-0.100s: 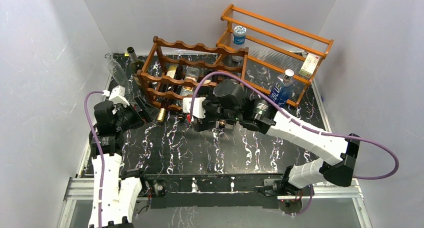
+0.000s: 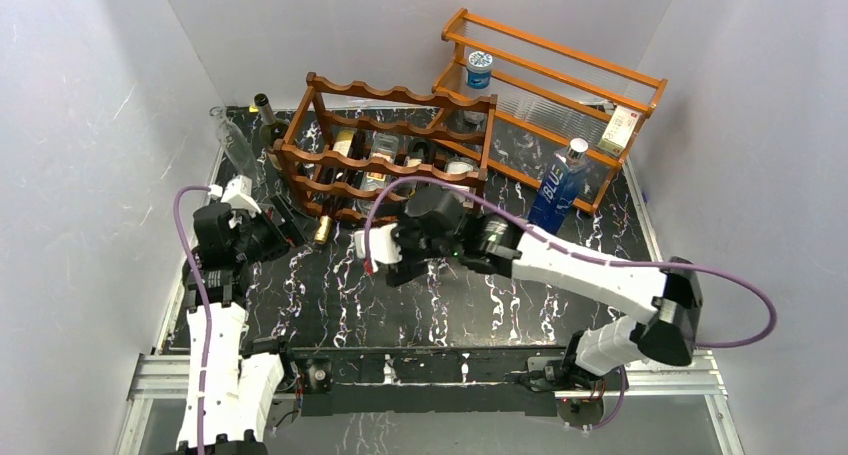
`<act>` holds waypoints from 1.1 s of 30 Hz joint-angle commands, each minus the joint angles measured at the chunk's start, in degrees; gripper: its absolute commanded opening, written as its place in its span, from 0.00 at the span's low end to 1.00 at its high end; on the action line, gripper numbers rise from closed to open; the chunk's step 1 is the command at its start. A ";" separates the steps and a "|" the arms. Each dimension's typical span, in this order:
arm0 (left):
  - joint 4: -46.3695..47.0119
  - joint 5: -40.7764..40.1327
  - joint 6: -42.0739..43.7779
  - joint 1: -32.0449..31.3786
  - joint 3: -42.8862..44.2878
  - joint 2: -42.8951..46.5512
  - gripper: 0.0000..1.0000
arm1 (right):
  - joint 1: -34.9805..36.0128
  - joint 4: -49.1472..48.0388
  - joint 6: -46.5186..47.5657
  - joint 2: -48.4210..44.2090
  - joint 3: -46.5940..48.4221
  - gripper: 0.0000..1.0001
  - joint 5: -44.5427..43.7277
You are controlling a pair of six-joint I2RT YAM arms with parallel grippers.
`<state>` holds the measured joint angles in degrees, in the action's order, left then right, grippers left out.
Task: Take the wine bottle off the wine rack
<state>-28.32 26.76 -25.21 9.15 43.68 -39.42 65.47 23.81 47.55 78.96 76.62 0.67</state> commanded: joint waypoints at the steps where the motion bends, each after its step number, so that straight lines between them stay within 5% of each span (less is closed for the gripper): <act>1: 7.36 4.66 -13.84 -0.18 -6.69 -2.03 0.88 | 1.24 -17.03 -1.49 2.96 -7.70 0.98 1.20; 4: 11.47 3.43 -16.13 -0.14 -10.41 -2.83 0.83 | 1.24 -24.74 -31.79 7.89 -6.26 0.98 -5.21; 7: 10.56 2.50 -13.91 -0.18 -10.38 -3.26 0.84 | 1.24 -22.30 -66.44 11.16 -6.93 0.98 -20.71; 12: 10.65 2.11 -13.28 -0.12 -10.32 -2.13 0.86 | 1.40 -19.34 -83.48 15.05 -8.16 0.98 -34.12; 13: 10.65 2.55 -12.24 -0.18 -10.45 -1.33 0.87 | 1.39 -18.13 -90.54 17.55 -9.45 0.98 -43.76; 22: 12.63 6.30 -10.02 -0.18 -11.73 1.08 0.90 | 1.35 -25.60 -96.04 27.81 -10.27 0.95 -57.08; 33: 13.73 8.36 -10.23 -0.33 -12.23 3.65 0.93 | 1.34 -26.00 -100.60 35.32 -7.72 0.82 -62.08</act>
<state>-15.64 33.01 -35.90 9.15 31.51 -36.77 67.33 -0.19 -48.38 111.81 66.04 -56.77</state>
